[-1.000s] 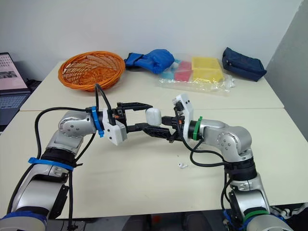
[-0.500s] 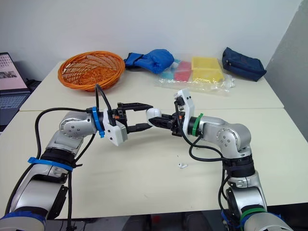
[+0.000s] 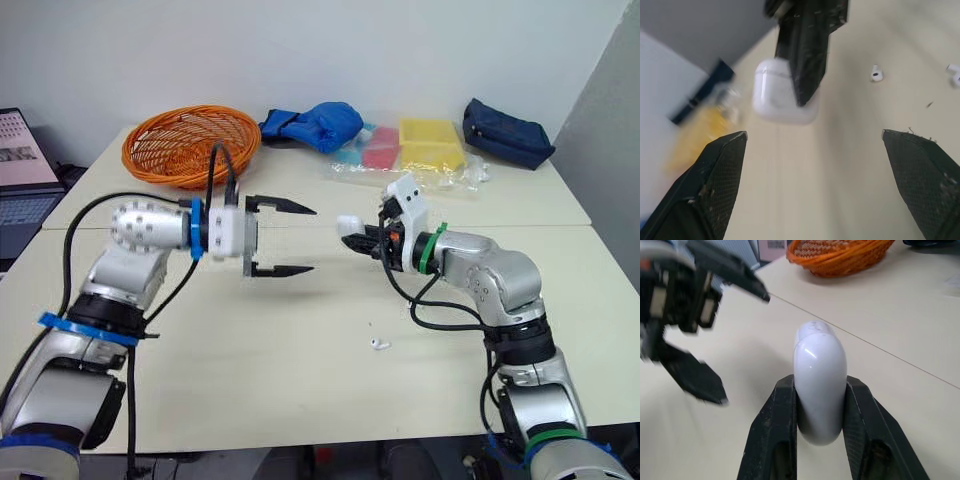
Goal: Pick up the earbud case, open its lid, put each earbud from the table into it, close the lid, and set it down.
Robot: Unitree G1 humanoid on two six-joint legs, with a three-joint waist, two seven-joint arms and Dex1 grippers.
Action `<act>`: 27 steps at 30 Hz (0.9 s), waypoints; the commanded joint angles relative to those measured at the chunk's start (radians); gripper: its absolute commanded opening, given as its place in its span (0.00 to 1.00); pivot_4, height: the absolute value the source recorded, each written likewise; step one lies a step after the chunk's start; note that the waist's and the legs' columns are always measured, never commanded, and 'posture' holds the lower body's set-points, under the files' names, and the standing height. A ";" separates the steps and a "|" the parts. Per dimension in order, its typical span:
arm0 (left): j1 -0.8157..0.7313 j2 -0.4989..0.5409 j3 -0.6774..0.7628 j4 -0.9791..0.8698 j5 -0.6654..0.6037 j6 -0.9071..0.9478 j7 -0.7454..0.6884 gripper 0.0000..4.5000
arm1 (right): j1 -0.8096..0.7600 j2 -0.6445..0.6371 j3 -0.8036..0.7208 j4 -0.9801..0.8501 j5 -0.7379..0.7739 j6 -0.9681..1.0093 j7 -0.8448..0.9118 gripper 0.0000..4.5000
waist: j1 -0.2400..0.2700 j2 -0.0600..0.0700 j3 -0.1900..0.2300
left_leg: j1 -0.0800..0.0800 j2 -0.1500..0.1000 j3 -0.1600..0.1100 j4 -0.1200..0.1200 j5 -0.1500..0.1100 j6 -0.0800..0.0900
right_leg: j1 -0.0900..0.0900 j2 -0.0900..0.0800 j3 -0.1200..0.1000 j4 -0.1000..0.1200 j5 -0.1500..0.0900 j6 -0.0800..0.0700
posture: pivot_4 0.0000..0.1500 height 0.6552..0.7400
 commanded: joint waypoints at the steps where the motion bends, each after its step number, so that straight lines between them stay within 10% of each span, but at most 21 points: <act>1: -0.079 -0.005 -0.012 -0.100 -0.042 0.273 -0.072 1.00 | -0.019 -0.041 0.099 -0.064 -0.098 -0.114 0.069 0.18 | -0.001 0.000 0.000 | 0.000 0.000 0.000 0.000 0.000 0.000 | 0.000 0.000 0.000 0.000 0.000 0.000 | 1.00 1.00; 6: -0.105 -0.032 -0.017 -0.102 0.013 0.295 -0.125 1.00 | -0.027 -0.065 0.168 -0.084 -0.178 -0.180 0.116 0.18 | 0.000 0.000 0.000 | 0.000 0.001 0.001 0.000 0.000 0.000 | -0.001 0.001 0.000 0.000 -0.001 -0.001 | 1.00 1.00; 14: -0.120 -0.071 -0.036 -0.045 0.091 0.254 -0.168 0.52 | -0.035 -0.054 0.171 -0.113 -0.220 -0.178 0.128 0.18 | 0.002 0.000 0.000 | 0.000 0.001 0.001 0.000 0.000 0.000 | -0.002 0.001 0.001 0.001 -0.001 -0.002 | 1.00 1.00; 27: -0.131 -0.116 -0.016 -0.015 0.125 0.246 -0.167 0.52 | -0.039 -0.052 0.177 -0.137 -0.246 -0.174 0.147 0.18 | 0.004 0.000 0.000 | 0.000 0.001 0.001 0.000 0.000 0.000 | -0.002 0.001 0.001 0.001 -0.001 -0.002 | 1.00 1.00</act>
